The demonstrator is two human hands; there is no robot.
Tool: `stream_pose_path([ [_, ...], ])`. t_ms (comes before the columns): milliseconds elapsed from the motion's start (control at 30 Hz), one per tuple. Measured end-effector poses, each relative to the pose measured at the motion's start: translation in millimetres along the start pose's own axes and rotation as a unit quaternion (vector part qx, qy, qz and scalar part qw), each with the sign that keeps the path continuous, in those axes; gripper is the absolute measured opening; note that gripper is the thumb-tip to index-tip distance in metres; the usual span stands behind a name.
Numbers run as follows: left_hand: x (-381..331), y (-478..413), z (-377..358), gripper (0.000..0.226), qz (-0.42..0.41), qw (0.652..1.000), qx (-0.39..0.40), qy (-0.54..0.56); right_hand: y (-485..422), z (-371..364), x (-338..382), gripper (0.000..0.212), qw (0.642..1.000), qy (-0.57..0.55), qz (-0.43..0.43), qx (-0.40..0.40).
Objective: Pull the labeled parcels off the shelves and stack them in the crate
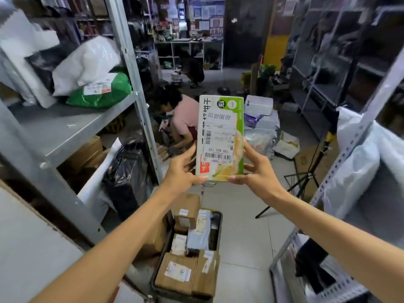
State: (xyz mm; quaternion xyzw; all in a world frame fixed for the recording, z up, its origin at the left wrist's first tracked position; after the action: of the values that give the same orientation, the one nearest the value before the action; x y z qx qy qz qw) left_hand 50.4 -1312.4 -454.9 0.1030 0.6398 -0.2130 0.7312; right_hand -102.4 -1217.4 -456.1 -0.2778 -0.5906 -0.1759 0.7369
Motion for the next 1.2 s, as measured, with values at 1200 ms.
stream_pose_path([
  [1200,545,-175,-124,0.094,0.356,0.932,0.073,-0.006,-128,-95,-554,0.077,0.940,0.090,-0.327,-0.028],
])
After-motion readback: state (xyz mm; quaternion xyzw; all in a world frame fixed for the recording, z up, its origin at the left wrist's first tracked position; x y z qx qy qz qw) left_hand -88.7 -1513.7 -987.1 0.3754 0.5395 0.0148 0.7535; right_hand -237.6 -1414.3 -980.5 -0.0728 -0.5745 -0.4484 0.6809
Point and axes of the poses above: each hand's wrist, its own y-axis away from the middle knuckle, its own z-axis out of the back of the hand, x = y × z, the point moved 10 cm from there along -y, towards the middle knuckle, and after that the axes turned 14 degrees about -x, right-handed, at the moved point
